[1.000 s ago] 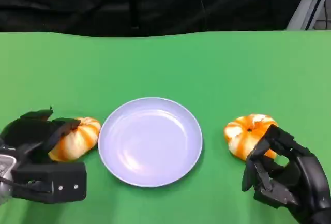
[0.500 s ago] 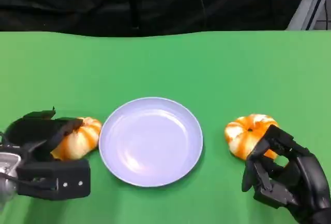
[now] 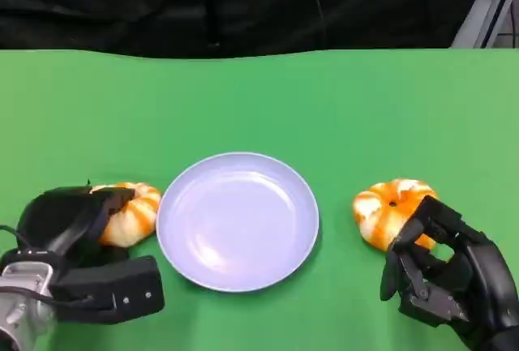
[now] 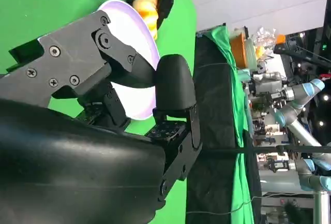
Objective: Grasp the bread from the table and place it into the plate.
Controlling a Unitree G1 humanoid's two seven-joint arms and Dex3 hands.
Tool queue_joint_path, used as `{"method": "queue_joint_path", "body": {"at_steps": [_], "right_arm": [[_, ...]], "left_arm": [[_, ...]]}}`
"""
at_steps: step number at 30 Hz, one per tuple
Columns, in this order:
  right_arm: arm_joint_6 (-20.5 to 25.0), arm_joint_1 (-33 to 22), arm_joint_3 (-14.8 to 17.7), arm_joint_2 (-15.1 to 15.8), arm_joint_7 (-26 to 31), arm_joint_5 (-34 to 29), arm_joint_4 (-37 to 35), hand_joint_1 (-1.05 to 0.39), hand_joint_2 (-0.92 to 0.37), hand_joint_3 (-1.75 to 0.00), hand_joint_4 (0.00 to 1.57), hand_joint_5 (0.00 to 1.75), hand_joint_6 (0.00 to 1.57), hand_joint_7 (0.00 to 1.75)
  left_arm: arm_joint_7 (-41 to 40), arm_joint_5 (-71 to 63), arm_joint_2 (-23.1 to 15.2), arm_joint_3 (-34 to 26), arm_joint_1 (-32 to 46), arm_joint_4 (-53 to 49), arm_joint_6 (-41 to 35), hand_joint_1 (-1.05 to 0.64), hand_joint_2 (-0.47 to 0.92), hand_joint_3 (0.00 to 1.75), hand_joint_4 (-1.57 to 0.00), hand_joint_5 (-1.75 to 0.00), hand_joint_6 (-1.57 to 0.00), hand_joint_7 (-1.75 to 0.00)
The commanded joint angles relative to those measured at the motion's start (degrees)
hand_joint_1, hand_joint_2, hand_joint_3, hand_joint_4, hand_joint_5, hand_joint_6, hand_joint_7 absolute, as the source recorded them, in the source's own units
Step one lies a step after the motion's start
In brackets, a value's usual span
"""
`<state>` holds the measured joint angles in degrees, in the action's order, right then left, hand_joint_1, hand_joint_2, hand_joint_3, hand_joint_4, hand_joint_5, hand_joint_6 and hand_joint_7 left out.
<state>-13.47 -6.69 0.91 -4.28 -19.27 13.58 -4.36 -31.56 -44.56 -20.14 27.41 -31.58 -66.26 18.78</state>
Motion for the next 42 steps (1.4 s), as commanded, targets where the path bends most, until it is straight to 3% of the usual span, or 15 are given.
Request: {"method": "queue_joint_path", "body": {"at_steps": [1, 2, 4, 6, 10, 11, 12, 13, 14, 16, 18, 22, 26, 31, 42], "right_arm": [[-0.55, -0.04, 0.36, 0.5, -0.12, 0.88, -0.18, -0.14, -0.59, -1.13, 0.84, 1.75, 0.6, 1.75], [-0.53, -0.07, 0.36, 0.49, -0.05, 0.81, -0.16, -0.14, -0.59, -1.13, 0.84, 1.75, 0.6, 1.75], [0.16, -0.09, 0.34, 0.49, 0.28, 0.75, 0.18, -0.14, -0.59, -1.12, 0.84, 1.75, 0.6, 1.75], [0.21, -0.02, 0.37, 0.52, 0.11, 0.92, 0.11, -0.14, -0.59, -1.12, 0.84, 1.75, 0.6, 1.75], [-0.48, 0.14, 0.5, 0.52, -0.17, 0.95, -0.43, -0.13, -0.6, -1.12, 0.84, 1.75, 0.6, 1.75], [-0.69, 0.17, 0.54, 0.54, -0.17, 0.84, -0.58, -0.13, -0.6, -1.12, 0.84, 1.75, 0.6, 1.75], [-0.85, 0.19, 0.56, 0.55, -0.17, 0.76, -0.69, -0.13, -0.6, -1.12, 0.84, 1.75, 0.6, 1.75], [-0.93, 0.18, 0.59, 0.6, -0.19, 0.71, -0.74, -0.13, -0.6, -1.12, 0.84, 1.75, 0.6, 1.75], [-0.97, 0.17, 0.61, 0.63, -0.21, 0.71, -0.77, -0.13, -0.6, -1.12, 0.84, 1.75, 0.6, 1.75], [-1.01, 0.12, 0.65, 0.75, -0.35, 0.76, -0.82, -0.14, -0.6, -1.12, 0.84, 1.75, 0.6, 1.75], [-1.42, 0.16, 0.72, 0.88, -0.64, 0.77, -1.11, -0.14, -0.6, -1.12, 0.84, 1.75, 0.6, 1.75], [-0.67, -0.04, 0.84, 0.64, -0.37, 1.04, -0.72, -0.15, -0.6, -1.1, 0.83, 1.75, 0.59, 1.74], [-0.39, -0.07, 0.87, 0.66, -0.25, 1.06, -0.54, -0.15, -0.6, -1.08, 0.83, 1.75, 0.6, 1.74], [-0.93, 0.05, 0.75, 0.83, 0.02, 0.42, -0.75, -0.15, -0.61, -1.08, 0.83, 1.75, 0.6, 1.75], [-1.44, -0.07, 0.37, 0.63, -0.13, 0.47, -0.63, -0.15, -0.61, -1.09, 0.83, 1.75, 0.6, 1.75]], "left_arm": [[-0.88, 1.5, 0.07, -0.12, 0.02, -2.16, 0.77, -0.09, 0.92, 0.11, -1.07, -0.09, -0.99, -0.07], [-0.83, 1.81, -0.08, -0.13, 0.03, -2.28, 1.09, -0.11, 0.92, 0.07, -1.12, -0.2, -1.07, -0.06], [-0.71, 2.5, -0.52, -0.3, 0.07, -2.16, 1.67, -0.1, 0.92, 0.06, -0.98, -0.74, -1.19, -0.03], [-0.78, 2.86, -0.99, -0.4, 0.07, -1.87, 2.05, -0.07, 0.92, 0.07, -0.85, -1.11, -1.26, -0.03], [-0.73, 3.82, -1.96, -0.91, 0.2, -0.58, 2.59, -0.09, 0.92, 0.11, -0.8, -1.13, -1.22, -0.01], [-0.97, 3.98, -2.36, -1.03, 0.27, -0.02, 2.79, -0.06, 0.92, 0.13, -0.75, -1.32, -1.27, -0.05], [-1.12, 4.11, -2.65, -1.1, 0.34, 0.41, 2.91, -0.04, 0.92, 0.15, -0.67, -1.53, -1.23, -0.3], [-1.43, 4.17, -3.2, -1.29, 0.52, 1.53, 2.88, -0.04, 0.92, 0.16, -0.65, -1.6, -1.05, -0.65], [-1.6, 4.19, -3.54, -1.39, 0.67, 2.33, 2.79, -0.06, 0.92, 0.18, -0.63, -1.65, -0.93, -0.84], [-1.78, 4.41, -4.37, -1.98, 1.02, 4.48, 2.21, -0.07, 0.92, 0.19, -0.62, -1.66, -0.84, -0.97], [-2.35, 4.58, -5.11, -2.78, 1.39, 6.71, 1.3, -0.07, 0.92, 0.19, -0.66, -1.57, -0.93, -0.84], [-3.86, 4.88, -6.53, -4.7, 1.93, 10.92, 1.69, -0.04, 0.92, 0.19, -0.7, -1.57, -0.96, -0.88], [-2.41, 5.48, -7.73, -6.77, 2.64, 17.25, 2.02, -0.01, 0.92, 0.19, -0.83, -1.31, -1.11, -0.59], [1.0, 4.8, -7.07, -6.78, 3.78, 24.48, 0.54, -0.04, 0.91, 0.18, -0.85, -1.33, -1.2, -0.44], [2.22, 0.29, -0.84, -1.38, 3.12, 23.89, -0.77, -0.07, 0.92, 0.2, -0.67, -1.66, -0.84, -1.17]]}}
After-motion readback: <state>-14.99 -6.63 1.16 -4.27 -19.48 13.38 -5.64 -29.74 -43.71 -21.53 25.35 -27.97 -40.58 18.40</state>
